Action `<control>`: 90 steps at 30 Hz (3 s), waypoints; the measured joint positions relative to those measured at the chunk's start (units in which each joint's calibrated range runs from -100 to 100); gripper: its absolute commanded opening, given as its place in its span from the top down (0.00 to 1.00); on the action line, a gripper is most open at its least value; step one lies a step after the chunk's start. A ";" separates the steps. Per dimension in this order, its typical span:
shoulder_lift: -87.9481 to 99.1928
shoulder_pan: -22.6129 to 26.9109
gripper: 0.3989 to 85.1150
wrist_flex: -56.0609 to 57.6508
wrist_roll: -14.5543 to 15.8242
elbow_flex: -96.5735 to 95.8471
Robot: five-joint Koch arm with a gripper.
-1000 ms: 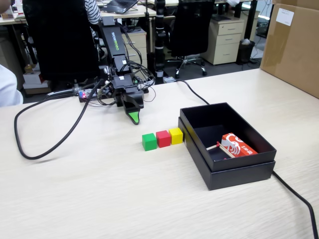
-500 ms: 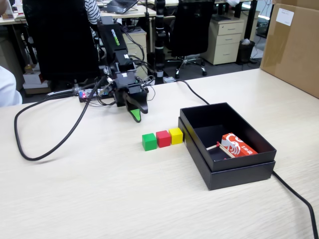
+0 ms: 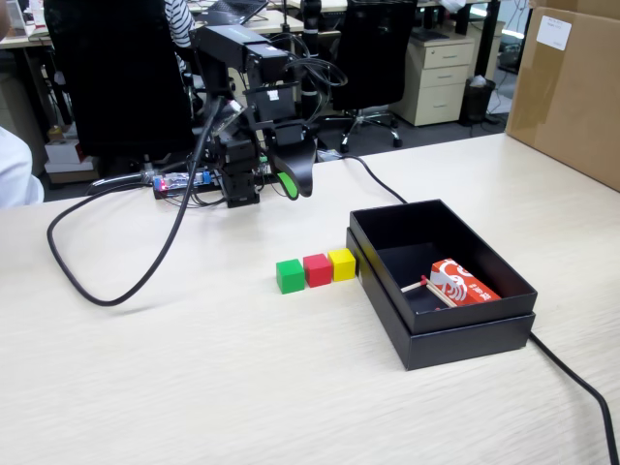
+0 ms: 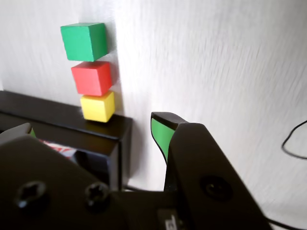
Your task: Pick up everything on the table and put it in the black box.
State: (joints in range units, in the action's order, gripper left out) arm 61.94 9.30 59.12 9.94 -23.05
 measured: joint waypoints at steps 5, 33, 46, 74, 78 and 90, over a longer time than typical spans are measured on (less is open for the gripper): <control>-14.89 1.12 0.45 5.42 2.10 11.41; -59.94 1.22 0.46 6.58 2.98 30.85; -64.98 1.17 0.91 6.19 3.13 31.04; -36.63 2.00 0.99 7.12 2.54 40.07; -43.37 4.93 0.99 7.43 2.59 50.39; -75.21 6.98 0.99 7.43 2.54 63.35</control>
State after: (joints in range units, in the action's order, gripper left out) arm -13.27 16.29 66.55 12.48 40.30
